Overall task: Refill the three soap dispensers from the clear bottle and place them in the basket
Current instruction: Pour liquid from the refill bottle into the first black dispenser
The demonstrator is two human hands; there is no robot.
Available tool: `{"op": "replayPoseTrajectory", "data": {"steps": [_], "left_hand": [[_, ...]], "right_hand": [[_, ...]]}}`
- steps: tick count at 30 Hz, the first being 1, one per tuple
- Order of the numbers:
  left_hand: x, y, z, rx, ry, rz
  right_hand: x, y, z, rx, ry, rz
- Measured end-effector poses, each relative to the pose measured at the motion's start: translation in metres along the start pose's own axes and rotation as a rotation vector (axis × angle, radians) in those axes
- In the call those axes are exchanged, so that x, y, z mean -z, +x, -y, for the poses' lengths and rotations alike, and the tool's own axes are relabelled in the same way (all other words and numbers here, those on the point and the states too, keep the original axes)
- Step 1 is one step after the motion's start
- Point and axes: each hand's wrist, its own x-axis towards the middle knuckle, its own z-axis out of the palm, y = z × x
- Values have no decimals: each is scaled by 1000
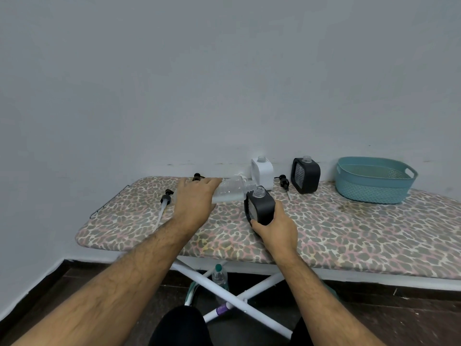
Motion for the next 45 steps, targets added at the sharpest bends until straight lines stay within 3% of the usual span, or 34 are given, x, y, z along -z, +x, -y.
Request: {"op": "replayPoseTrajectory", "data": {"steps": [15,21,30,38,45], "left_hand": [[-14,-19,-9,132,-240,-40],[-17,-24,-8,250,-508,-94],[-30,-19,28,592,-1014,-175],[-47,-27,78,768,-1065,-269],[-54,-35,89,765,-1133,-296]], "right_hand": [[-2,-1,1,-2,3,-1],[-2,-1,0,3,9,8],[-4,-1,-1,0,6,-1],[-5,0,-1,-16,3,-7],[-6,0,-2,-21,20,-13]]}}
